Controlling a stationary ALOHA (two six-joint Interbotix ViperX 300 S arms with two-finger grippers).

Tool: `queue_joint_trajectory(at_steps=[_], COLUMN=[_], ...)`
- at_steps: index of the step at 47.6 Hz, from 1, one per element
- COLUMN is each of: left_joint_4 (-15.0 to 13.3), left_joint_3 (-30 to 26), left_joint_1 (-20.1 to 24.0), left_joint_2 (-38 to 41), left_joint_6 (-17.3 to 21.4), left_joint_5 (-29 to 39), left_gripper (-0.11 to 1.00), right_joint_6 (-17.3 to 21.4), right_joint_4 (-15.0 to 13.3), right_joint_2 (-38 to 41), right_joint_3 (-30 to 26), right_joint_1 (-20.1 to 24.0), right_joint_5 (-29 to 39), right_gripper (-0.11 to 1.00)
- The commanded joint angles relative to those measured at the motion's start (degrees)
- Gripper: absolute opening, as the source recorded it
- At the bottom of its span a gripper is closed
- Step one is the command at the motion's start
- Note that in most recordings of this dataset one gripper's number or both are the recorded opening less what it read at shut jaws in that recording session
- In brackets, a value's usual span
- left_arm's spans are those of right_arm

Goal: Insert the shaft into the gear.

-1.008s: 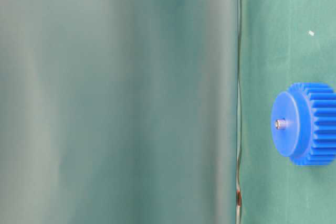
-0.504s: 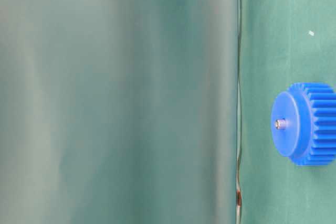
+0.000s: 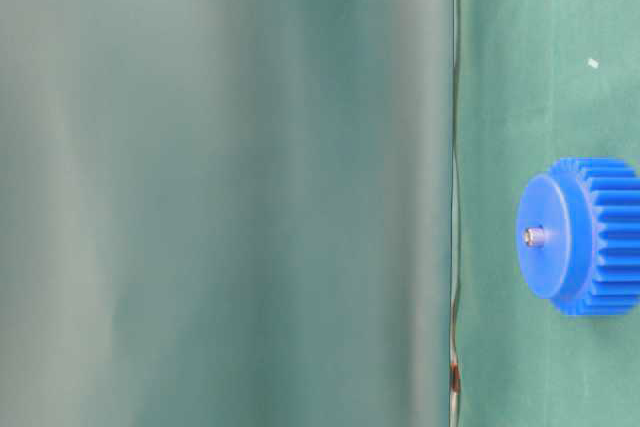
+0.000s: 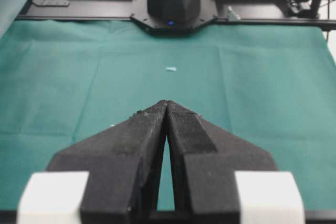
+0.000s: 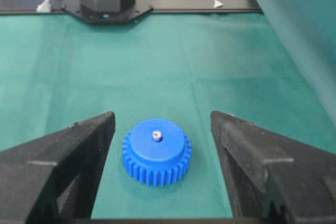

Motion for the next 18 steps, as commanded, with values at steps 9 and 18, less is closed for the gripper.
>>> queue_joint_trajectory(at_steps=[9, 18], left_joint_4=[0.18, 0.18], left_joint_3=[-1.49, -1.49], left_joint_1=[0.09, 0.09], left_joint_2=[0.18, 0.18], left_joint_6=[0.0, 0.0], left_joint_5=[-0.26, -0.26], left_gripper=[0.0, 0.0], right_joint_6=[-0.09, -0.09], right_joint_4=[-0.09, -0.09], right_joint_2=[0.79, 0.79], right_joint_3=[-0.44, -0.44], right_joint_1=[0.0, 0.0], right_joint_5=[-0.53, -0.62], right_gripper=[0.76, 0.76])
